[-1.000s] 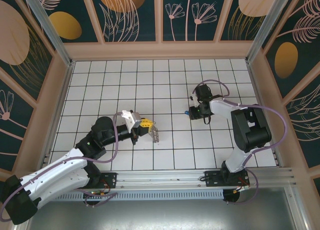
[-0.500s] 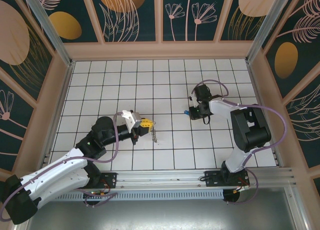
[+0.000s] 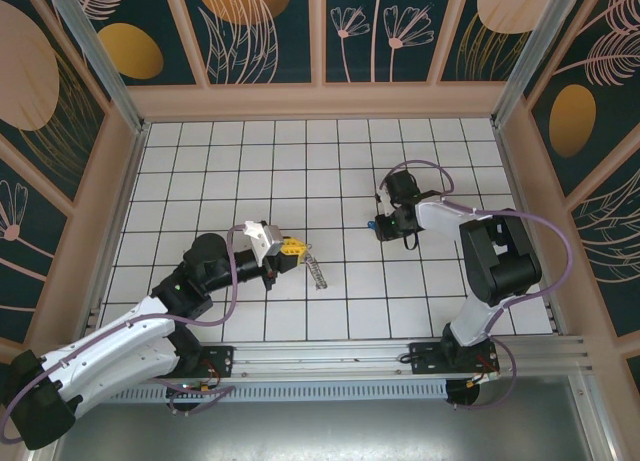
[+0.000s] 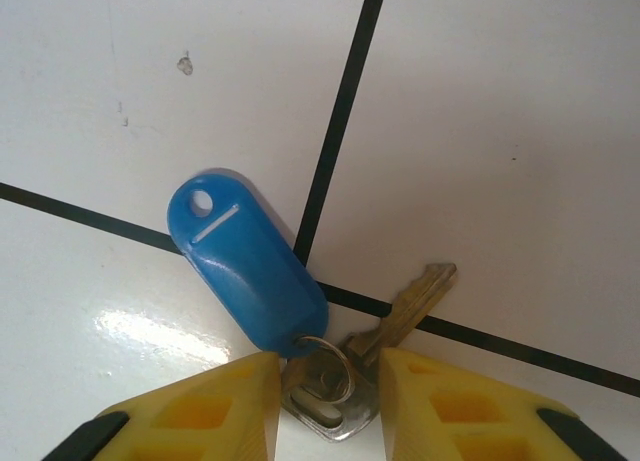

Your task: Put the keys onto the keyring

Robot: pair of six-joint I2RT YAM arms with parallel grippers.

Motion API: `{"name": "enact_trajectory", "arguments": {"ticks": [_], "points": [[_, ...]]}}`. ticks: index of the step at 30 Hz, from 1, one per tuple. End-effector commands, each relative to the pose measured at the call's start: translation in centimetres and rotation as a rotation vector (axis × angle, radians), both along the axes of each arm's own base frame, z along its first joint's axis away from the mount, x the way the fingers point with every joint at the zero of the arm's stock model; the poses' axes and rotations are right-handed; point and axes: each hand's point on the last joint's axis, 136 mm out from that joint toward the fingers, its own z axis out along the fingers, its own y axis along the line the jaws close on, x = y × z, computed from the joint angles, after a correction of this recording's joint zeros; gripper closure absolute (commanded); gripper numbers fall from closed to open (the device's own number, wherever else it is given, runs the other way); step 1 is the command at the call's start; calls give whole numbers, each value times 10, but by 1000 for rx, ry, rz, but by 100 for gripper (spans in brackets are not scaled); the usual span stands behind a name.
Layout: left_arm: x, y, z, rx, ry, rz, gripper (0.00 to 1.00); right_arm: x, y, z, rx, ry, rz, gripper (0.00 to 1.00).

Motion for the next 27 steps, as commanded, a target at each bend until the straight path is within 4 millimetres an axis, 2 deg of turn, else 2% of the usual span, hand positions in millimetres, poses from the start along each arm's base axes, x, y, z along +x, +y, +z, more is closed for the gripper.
{"name": "enact_trajectory", "arguments": {"ticks": [1, 27], "points": [[-2, -2, 14, -41, -16, -15, 100, 7, 4, 5, -15, -13, 5, 68], [-3, -1, 17, -45, -22, -18, 100, 1, 7, -4, -5, 10, 14, 68]]}}
